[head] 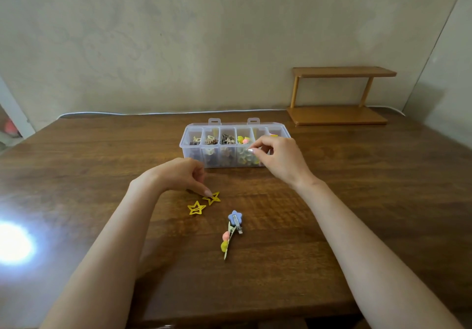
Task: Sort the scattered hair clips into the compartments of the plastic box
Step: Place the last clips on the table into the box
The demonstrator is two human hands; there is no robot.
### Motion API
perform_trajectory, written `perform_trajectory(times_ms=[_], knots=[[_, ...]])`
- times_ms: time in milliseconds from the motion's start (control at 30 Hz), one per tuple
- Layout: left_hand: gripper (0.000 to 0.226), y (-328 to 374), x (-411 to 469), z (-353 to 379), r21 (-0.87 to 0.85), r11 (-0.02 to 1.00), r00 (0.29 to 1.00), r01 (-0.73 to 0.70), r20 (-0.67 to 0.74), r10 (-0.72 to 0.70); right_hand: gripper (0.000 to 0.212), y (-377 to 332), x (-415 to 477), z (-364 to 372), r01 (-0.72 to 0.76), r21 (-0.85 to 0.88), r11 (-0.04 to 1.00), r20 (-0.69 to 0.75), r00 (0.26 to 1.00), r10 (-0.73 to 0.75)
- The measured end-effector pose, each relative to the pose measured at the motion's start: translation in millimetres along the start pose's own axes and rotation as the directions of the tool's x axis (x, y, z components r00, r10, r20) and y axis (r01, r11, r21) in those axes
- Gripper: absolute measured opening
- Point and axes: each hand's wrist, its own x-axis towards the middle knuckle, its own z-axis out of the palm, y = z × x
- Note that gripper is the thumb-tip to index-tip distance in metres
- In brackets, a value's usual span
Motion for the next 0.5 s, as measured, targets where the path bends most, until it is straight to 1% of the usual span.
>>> perform_trajectory(times_ms=[100,200,267,300,367,433,500], knots=[[0.022,-2,0,-1,0.013,1.000,1.000,-0.007,0.002,0.007,0.012,-2,-1,2,0.002,0.006,1.000,0.036,0.999,-0.002],[0.019,4,-1,0,-0.033,0.997,0.996,-0.070,-0.054,0.069,0.011,-3,-2,2,-0.005,0.030,1.000,0.041,0.999,0.004],[0.017,7,0,1,-0.074,0.994,0.994,-0.080,-0.084,0.074,0.011,-3,-3,1,-0.014,0.044,0.999,0.050,0.999,0.012],[0.020,7,1,2,-0.080,0.994,0.993,-0.075,-0.094,0.068,0.010,-2,-3,2,-0.019,0.048,0.999,0.057,0.998,0.016],[0.025,6,3,5,-0.059,0.997,0.996,-0.057,-0.078,0.052,0.010,-2,-3,3,-0.024,0.042,0.999,0.073,0.997,0.021],[0.020,7,3,7,-0.043,0.998,0.997,-0.055,-0.050,0.053,0.010,-2,-3,5,-0.023,0.031,0.999,0.088,0.996,0.020],[0.020,10,4,9,-0.036,0.998,0.997,-0.061,-0.051,0.059,0.010,-3,-3,6,-0.023,0.032,0.999,0.098,0.995,0.020]])
